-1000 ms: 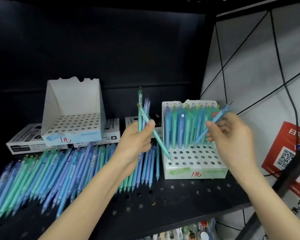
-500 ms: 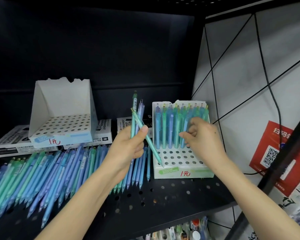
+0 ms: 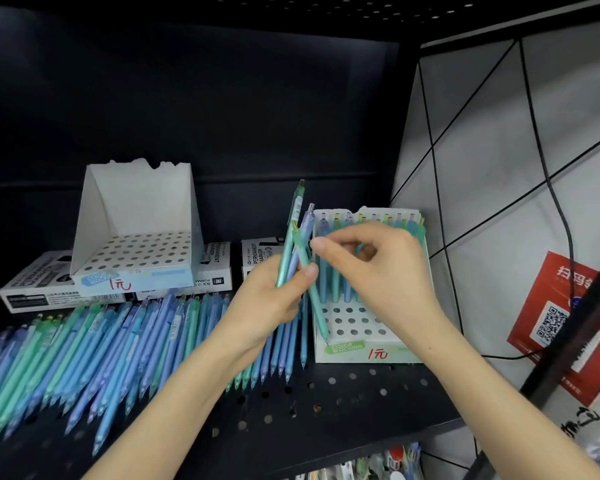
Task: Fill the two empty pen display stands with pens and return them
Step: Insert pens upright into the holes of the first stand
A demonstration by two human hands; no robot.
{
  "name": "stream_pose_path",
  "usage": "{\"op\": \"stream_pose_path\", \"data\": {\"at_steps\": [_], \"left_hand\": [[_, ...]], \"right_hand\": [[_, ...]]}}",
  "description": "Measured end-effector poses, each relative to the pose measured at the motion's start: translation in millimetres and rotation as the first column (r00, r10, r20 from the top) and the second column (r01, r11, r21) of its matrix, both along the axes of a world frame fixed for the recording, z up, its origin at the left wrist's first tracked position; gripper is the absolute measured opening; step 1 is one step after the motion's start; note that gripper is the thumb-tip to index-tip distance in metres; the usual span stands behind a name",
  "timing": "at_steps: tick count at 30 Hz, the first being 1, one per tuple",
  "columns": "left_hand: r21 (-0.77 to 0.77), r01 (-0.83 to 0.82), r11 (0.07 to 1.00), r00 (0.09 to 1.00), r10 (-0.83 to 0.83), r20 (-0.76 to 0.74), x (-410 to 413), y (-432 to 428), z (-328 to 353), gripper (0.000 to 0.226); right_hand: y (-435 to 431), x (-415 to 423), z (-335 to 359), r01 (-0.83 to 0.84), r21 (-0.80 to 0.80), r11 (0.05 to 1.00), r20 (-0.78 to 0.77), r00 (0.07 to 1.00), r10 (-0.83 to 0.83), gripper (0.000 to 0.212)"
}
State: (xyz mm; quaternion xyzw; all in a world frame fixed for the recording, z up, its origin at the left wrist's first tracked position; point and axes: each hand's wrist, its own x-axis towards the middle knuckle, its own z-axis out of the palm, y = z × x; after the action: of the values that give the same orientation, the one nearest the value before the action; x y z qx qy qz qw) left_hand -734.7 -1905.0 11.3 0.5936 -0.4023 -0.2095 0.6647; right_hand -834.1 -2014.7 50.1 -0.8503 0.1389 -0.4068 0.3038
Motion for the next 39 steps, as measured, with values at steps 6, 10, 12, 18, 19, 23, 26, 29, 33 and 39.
{"op": "stream_pose_path", "data": {"at_steps": [6, 10, 12, 18, 19, 23, 26, 29, 33, 39], "left_hand": [[0.019, -0.006, 1.0, 0.997, 0.005, 0.078, -2.1, -0.6, 2.5, 0.031], [0.027, -0.036, 0.999, 0.999, 0.035, 0.026, 0.8, 1.1, 1.7, 0.032], [0.016, -0.06, 0.998, 0.998, 0.06, -0.007, 3.7, 1.6, -0.5, 0.033], [0.016, -0.072, 0.997, 0.997, 0.073, -0.018, 5.6, -3.1, -3.3, 0.029], [0.021, -0.068, 0.997, 0.998, 0.068, -0.013, 5.5, -3.5, -3.4, 0.029], [0.024, -0.064, 0.998, 0.998, 0.064, 0.003, 5.0, -3.3, -3.1, 0.028], [0.021, -0.061, 0.998, 0.998, 0.061, 0.003, 4.3, -2.6, -2.7, 0.024], [0.023, -0.071, 0.997, 0.997, 0.071, 0.006, 3.6, -2.0, -1.9, 0.019], [0.025, -0.084, 0.996, 0.996, 0.084, 0.014, 3.3, -1.0, -1.9, 0.016], [0.042, -0.083, 0.996, 0.997, 0.082, 0.012, 3.1, -1.7, -3.4, 0.018]], "right_hand": [[0.0, 15.2, 1.0, -0.081, 0.095, 0.992, -0.066, 0.994, 0.088, 0.014], [-18.7, -2.2, 9.6, -0.066, 0.18, 0.981, 0.134, 0.99, 0.042, 0.011], [-35.5, -14.8, 11.3, 0.003, 0.216, 0.976, 0.225, 0.973, -0.053, 0.01], [-67.0, -27.4, -8.6, 0.351, 0.064, 0.934, 0.242, 0.903, -0.356, 0.012], [-67.5, -26.1, -12.1, 0.376, 0.048, 0.925, 0.232, 0.897, -0.376, 0.012], [-68.8, -19.4, -22.4, 0.386, 0.048, 0.921, 0.239, 0.891, -0.386, 0.01], [-70.2, -16.2, -24.0, 0.371, 0.058, 0.927, 0.248, 0.894, -0.373, 0.01], [-69.7, -15.6, -22.6, 0.366, 0.055, 0.929, 0.263, 0.892, -0.367, 0.01], [-68.3, -14.3, -22.2, 0.358, 0.052, 0.932, 0.286, 0.889, -0.357, 0.011], [-70.8, -6.8, -41.7, 0.361, -0.001, 0.933, 0.222, 0.909, -0.351, 0.018]]}}
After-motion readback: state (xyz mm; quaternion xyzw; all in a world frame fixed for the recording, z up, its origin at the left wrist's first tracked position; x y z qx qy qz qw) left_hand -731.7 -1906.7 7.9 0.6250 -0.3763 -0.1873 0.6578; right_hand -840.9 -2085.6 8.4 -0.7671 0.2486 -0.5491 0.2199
